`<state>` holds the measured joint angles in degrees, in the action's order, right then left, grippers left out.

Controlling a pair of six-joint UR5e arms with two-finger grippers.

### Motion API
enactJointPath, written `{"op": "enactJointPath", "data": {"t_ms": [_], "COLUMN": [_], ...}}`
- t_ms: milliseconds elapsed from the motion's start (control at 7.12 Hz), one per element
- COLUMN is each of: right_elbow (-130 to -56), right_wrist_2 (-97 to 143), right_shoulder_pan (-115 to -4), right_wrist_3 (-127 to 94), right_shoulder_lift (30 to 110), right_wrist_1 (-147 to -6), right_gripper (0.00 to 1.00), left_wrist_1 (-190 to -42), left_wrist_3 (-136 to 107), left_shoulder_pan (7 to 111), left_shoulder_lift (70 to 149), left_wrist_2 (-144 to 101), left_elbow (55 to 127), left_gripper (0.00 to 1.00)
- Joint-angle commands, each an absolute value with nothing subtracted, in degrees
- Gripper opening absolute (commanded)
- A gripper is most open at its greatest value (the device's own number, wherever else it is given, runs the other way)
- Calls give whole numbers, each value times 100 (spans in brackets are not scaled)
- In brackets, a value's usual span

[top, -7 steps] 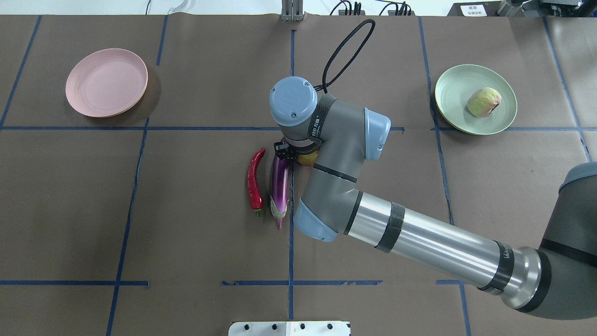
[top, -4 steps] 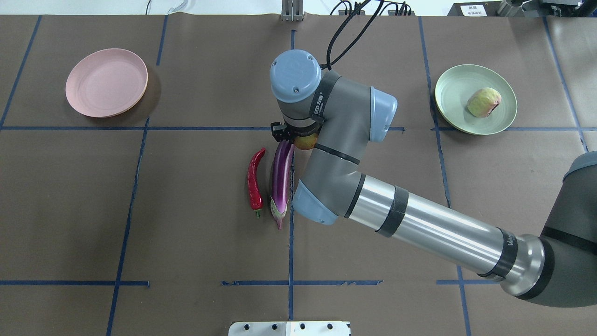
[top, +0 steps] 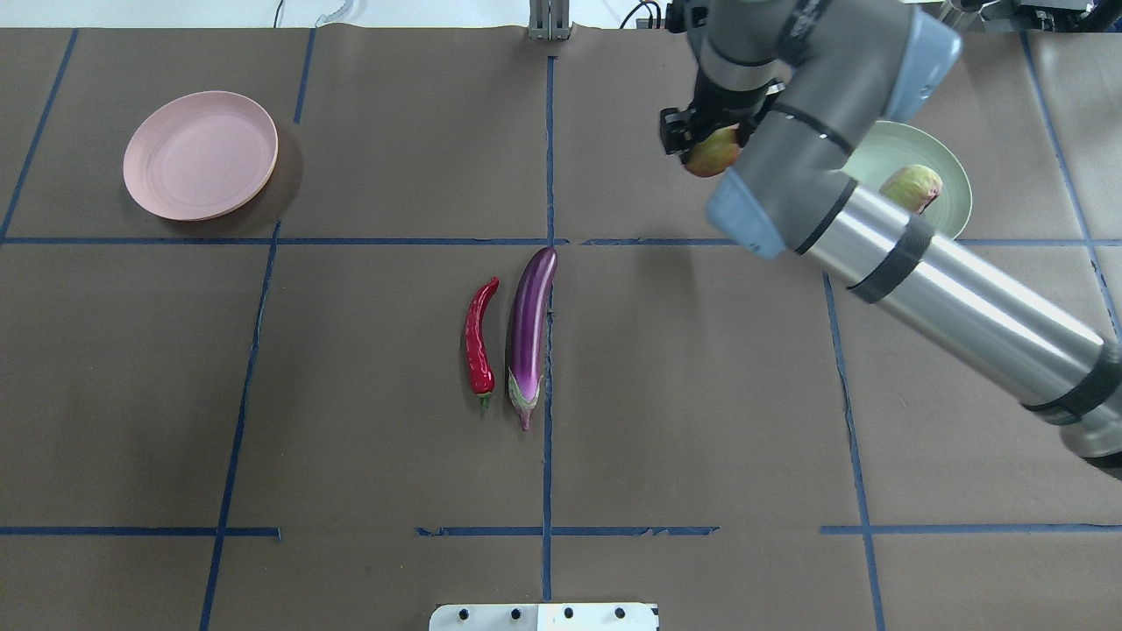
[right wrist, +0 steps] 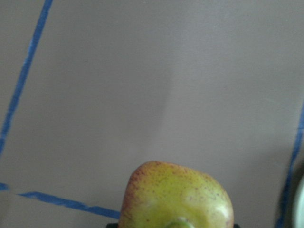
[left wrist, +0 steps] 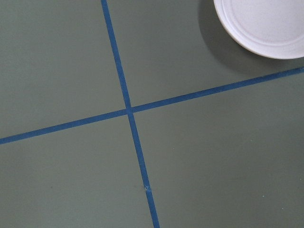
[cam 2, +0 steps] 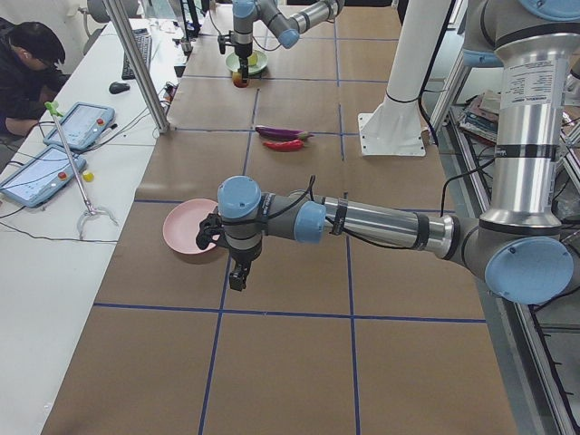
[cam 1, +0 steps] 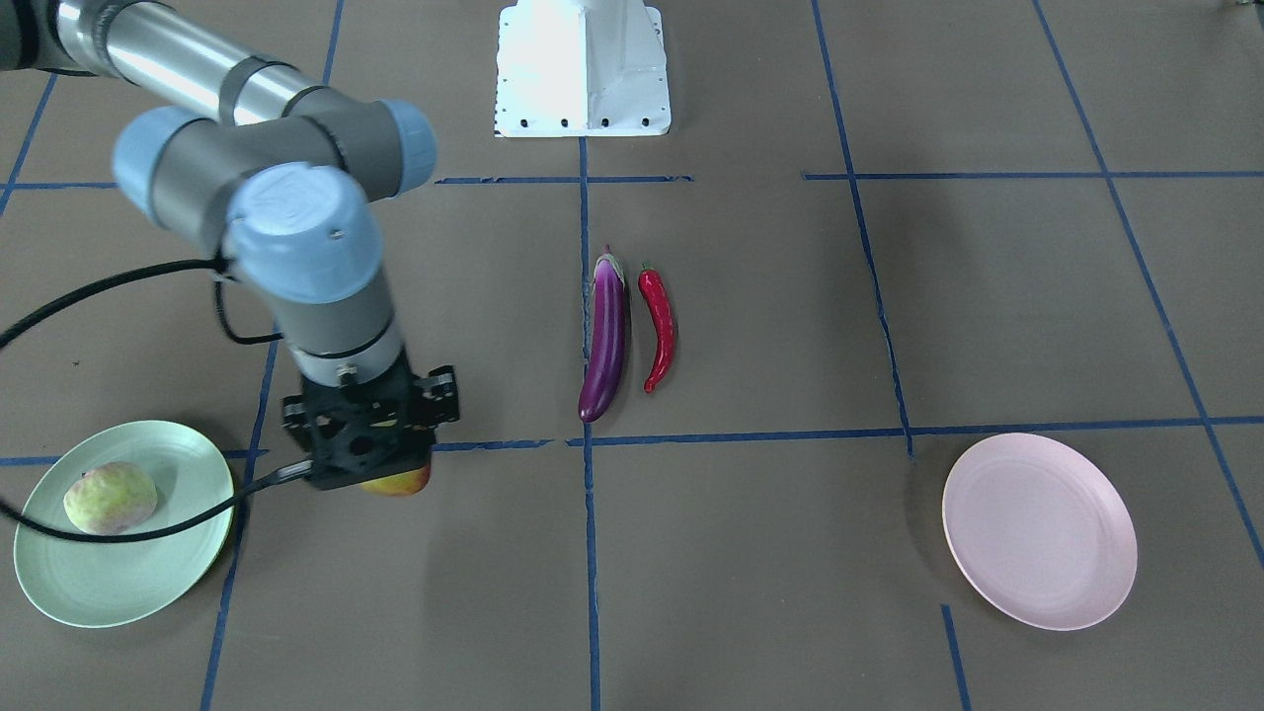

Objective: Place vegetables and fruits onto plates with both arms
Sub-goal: 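Carry the pomegranate with the right gripper onto the green plate and release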

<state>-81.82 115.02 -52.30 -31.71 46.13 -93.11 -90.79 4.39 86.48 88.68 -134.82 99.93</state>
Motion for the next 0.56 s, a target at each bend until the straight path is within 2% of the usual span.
{"op": "enactJointPath", "data": {"t_ms": [0,281,421], "right_elbow": [-8122,-7886,-7536], "right_wrist_2": [12013,12199,12199], "right_shoulder_pan": [-6079,-6153,-6065], "right_wrist_3": [-1562,-1442,-1485], "right_shoulder_lift": [5672,6168,6144], "right_wrist_1": [-8539,-7948,-7702], "right_gripper": [1,5,18], "left_wrist_1": [-9079,-9079,-9079], "left_wrist_3": [439,439,439], "left_shoulder_pan": [8648,8648,8648], "left_shoulder_lift": [8868,8868,8868], "left_wrist_2": [-13482,-13482,-13482], "left_elbow": [10002,9993,9993], "left_gripper": [100,100,100]}}
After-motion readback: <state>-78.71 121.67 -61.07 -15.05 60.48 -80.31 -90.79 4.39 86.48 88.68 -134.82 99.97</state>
